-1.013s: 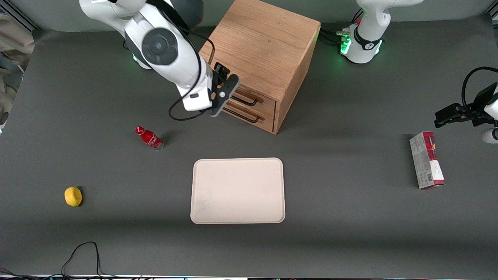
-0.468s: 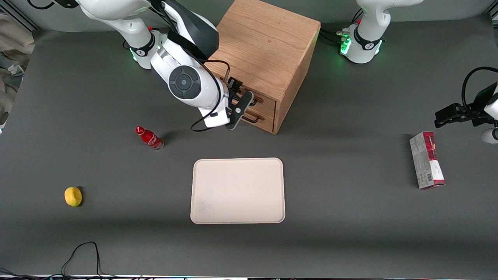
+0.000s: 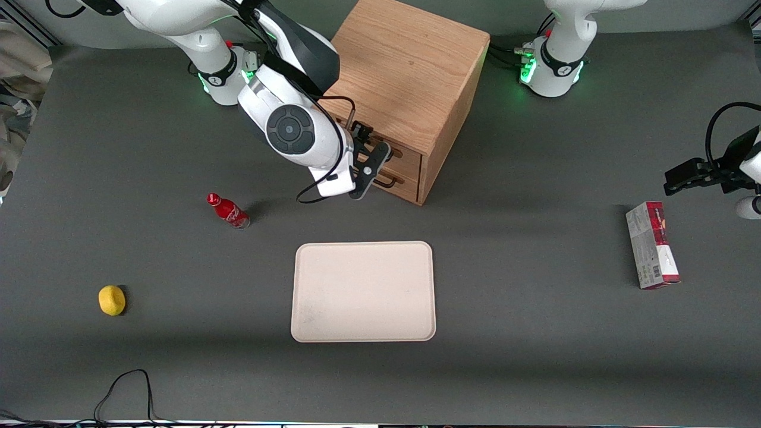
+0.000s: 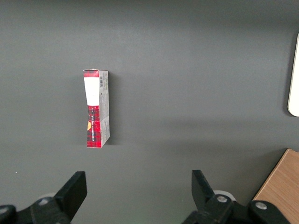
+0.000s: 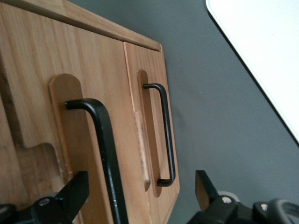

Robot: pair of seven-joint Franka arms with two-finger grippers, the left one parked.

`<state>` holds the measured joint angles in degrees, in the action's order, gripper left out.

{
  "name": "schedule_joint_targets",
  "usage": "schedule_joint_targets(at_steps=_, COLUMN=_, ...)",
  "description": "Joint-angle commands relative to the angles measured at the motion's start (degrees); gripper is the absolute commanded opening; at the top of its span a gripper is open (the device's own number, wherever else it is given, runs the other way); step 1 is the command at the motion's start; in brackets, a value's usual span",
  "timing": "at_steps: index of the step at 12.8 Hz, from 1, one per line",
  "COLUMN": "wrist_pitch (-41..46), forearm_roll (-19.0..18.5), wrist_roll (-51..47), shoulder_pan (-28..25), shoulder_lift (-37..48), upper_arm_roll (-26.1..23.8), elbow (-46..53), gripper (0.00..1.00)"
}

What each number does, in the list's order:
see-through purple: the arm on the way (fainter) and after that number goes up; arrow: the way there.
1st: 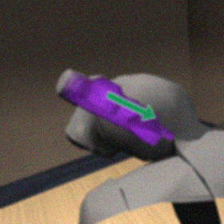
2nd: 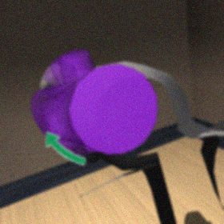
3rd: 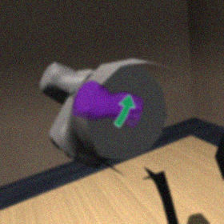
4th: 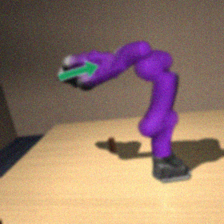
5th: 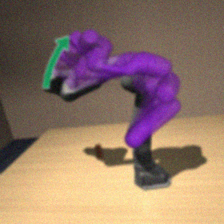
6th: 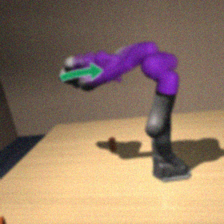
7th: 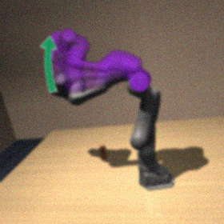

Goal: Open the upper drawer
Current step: 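Hook the right gripper onto the upper drawer's black handle, then pull the handle outward with the right gripper, sliding the drawer open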

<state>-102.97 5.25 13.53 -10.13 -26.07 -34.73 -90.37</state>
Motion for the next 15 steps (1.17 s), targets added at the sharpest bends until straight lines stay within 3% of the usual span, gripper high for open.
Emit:
schedule_joint_targets(at_steps=1, wrist_pitch=-1.44, forearm_roll=-1.73, wrist_roll=2.65, shoulder_pan=-0.15, shoulder_lift=-0.73, upper_arm_roll=0.02, elbow=-1.3, gripper=1.0)
schedule_joint_targets(at_steps=6, wrist_pitch=-3.03, forearm_roll=-4.54, wrist_roll=3.96, shoulder_pan=0.03, shoulder_lift=-1.96, upper_arm_roll=0.37, elbow=-0.86, gripper=1.0)
schedule_joint_targets(at_steps=8, wrist_pitch=-2.85, forearm_roll=-7.78, wrist_roll=5.37, shoulder_pan=0.29, shoulder_lift=-1.87, upper_arm_roll=0.72, elbow=0.62, gripper=1.0)
schedule_joint_targets(at_steps=15, wrist_pitch=-2.94, forearm_roll=-9.03, wrist_roll=7.2, shoulder_pan=0.38, shoulder_lift=-2.14, upper_arm_roll=9.49, elbow=4.94, gripper=1.0)
